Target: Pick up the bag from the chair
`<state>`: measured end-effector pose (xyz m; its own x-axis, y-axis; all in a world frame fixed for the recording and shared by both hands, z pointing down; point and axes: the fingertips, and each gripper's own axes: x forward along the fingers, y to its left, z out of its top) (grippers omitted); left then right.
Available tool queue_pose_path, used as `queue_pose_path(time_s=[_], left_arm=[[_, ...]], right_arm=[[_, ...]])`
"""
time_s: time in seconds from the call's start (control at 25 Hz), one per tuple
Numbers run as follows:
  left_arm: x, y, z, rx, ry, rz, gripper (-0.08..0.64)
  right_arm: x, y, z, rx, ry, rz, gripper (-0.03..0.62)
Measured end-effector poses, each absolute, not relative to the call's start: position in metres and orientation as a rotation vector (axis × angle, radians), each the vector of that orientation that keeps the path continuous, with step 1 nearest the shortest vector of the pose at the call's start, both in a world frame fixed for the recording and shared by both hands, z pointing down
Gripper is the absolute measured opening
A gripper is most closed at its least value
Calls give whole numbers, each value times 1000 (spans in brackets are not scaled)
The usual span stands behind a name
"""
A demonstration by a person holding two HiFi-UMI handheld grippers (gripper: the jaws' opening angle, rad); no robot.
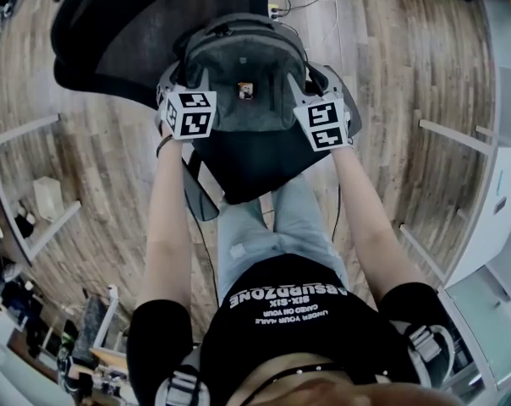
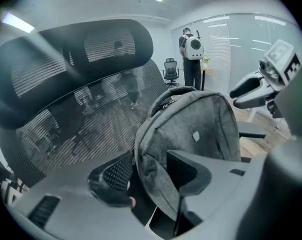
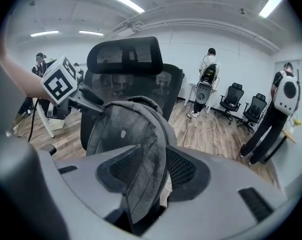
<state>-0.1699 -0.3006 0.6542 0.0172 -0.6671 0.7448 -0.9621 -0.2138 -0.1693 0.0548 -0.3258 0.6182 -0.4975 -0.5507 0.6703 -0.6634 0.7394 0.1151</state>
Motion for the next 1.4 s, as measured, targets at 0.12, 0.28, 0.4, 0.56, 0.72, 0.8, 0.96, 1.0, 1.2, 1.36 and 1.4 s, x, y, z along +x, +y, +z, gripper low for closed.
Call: queue_pose_path(time_s=[0.12, 0.28, 0.4, 0.56, 0.72, 0.8, 0.96, 1.0, 1.2, 1.36, 1.4], left_arm=[[-170, -305, 660, 1913, -1637, 1032, 204], [-171, -307, 669, 1889, -1610, 1027, 202], [-173, -307, 680, 1868, -1597, 1020, 202], [-173, -306, 686, 1875, -1604, 972, 201], [-178, -305, 692, 1841, -1646, 944, 155], [-181, -304, 696, 1789, -1645, 931, 134], [-180, -302, 698, 1719, -1578, 918, 115], [-180, -302, 698, 1716, -1577, 913, 112], [-176, -292, 693, 1707, -1628, 871, 102], [-174, -283, 690, 1693, -1670, 850, 94], [-175, -281, 689, 1691, -1671, 846, 94]], right_arm=[[55, -330, 630, 906, -2203, 216, 164], [59, -333, 646, 917, -2158, 259, 170], [64, -333, 662, 926, -2105, 289, 170], [71, -329, 677, 934, -2070, 298, 150], [73, -329, 680, 942, -2097, 340, 124], [72, -329, 681, 941, -2110, 369, 107], [73, -328, 685, 975, -2100, 366, 94], [74, -328, 686, 983, -2099, 371, 92], [76, -327, 689, 1004, -2098, 415, 86], [77, -321, 687, 1010, -2109, 387, 84], [76, -319, 686, 1007, -2112, 374, 84]])
